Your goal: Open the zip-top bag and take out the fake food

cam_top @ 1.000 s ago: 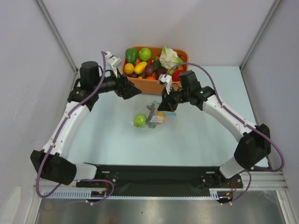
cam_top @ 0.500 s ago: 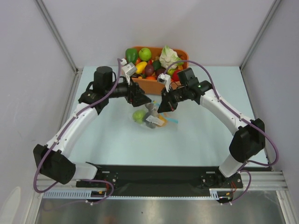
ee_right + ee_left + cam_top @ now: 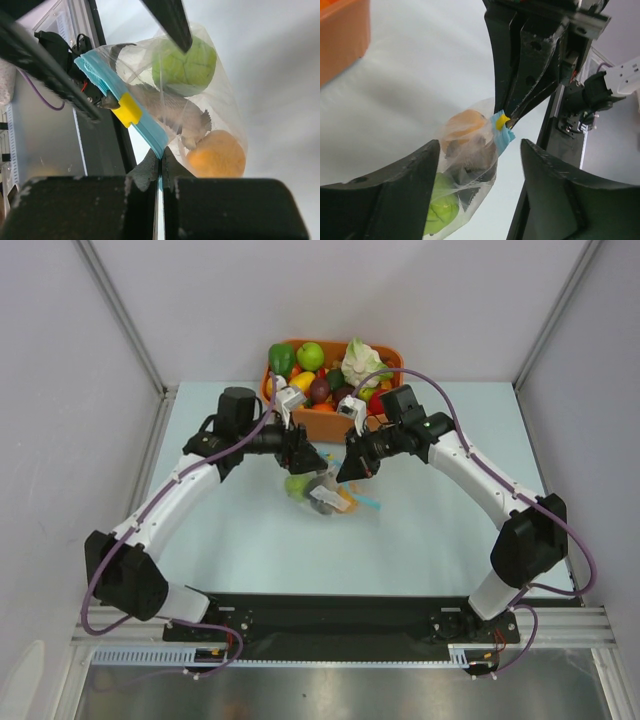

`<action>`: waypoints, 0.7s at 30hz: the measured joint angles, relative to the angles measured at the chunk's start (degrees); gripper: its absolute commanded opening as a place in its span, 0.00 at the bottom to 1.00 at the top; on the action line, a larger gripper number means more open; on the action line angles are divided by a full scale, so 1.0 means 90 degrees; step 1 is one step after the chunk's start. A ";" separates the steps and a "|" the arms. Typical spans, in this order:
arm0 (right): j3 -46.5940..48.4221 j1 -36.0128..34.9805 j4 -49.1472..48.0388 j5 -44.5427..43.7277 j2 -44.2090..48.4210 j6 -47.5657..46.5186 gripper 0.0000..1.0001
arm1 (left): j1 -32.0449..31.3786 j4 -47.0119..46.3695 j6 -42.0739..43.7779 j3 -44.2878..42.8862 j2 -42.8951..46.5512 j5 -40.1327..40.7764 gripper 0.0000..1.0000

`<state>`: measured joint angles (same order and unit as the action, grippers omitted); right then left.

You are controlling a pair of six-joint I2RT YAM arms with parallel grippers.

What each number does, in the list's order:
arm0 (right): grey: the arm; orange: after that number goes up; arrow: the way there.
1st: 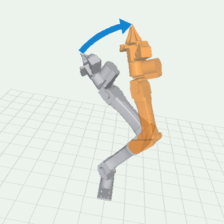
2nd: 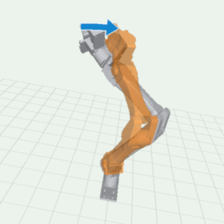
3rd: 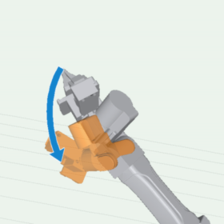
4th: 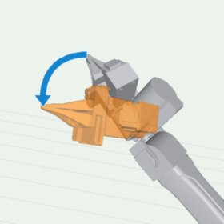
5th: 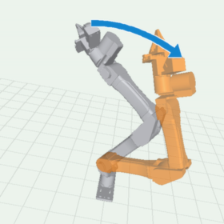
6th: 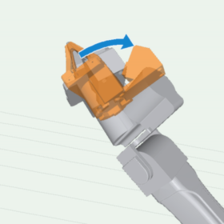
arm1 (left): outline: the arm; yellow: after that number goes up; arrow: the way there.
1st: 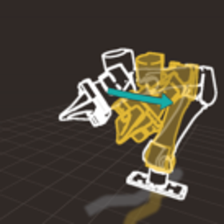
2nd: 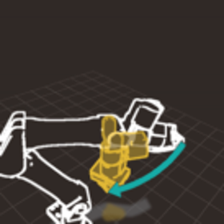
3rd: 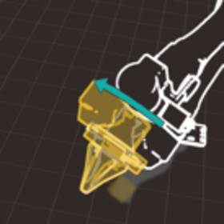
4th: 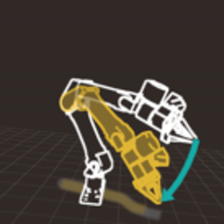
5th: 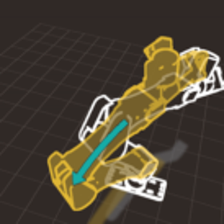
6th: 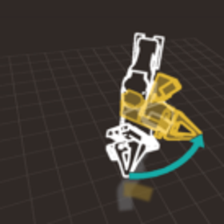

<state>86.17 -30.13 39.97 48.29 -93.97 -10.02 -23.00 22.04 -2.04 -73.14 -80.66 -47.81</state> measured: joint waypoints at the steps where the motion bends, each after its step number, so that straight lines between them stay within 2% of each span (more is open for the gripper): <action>1: 0.0002 0.0000 -0.0002 0.0010 0.0000 0.0024 0.00 | -0.0012 0.0019 0.0012 0.0012 -0.0032 -0.0027 0.66; 7: 0.0012 0.0017 -0.0066 0.0022 -0.0002 0.0165 0.00 | -0.0119 0.0109 0.0061 0.0119 -0.0265 -0.0109 0.39; 10: 0.0012 0.0017 -0.0114 0.0017 -0.0005 0.0221 0.00 | -0.0146 0.0134 0.0058 0.0129 -0.0313 -0.0209 0.22; 11: 0.0012 0.0017 -0.0121 0.0015 -0.0002 0.0238 0.00 | -0.0153 0.0136 0.0058 0.0126 -0.0330 -0.0240 0.01; 12: 0.0012 0.0015 -0.0126 0.0010 -0.0005 0.0260 0.00 | -0.0160 0.0141 0.0036 0.0126 -0.0355 -0.0262 0.01; 14: 0.0010 0.0015 -0.0114 -0.0032 -0.0002 0.0282 0.07 | -0.0170 0.0109 0.0087 0.0126 -0.0408 -0.0316 0.00; 15: 0.0010 0.0015 -0.0092 -0.0063 -0.0002 0.0289 0.18 | -0.0170 0.0109 0.0095 0.0126 -0.0425 -0.0338 0.00; 18: 0.0010 0.0017 -0.0090 -0.0175 0.0019 0.0335 0.40 | -0.0175 0.0175 0.0134 0.0126 -0.0500 -0.0425 0.00; 21: 0.0010 0.0044 -0.0090 -0.0338 0.0160 0.0345 0.46 | -0.0182 0.0306 0.0175 0.0119 -0.0602 -0.0542 0.00</action>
<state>86.26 -29.74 39.16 45.25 -92.53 -6.92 -24.64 24.80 -0.47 -72.07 -86.08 -52.69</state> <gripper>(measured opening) 0.411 0.035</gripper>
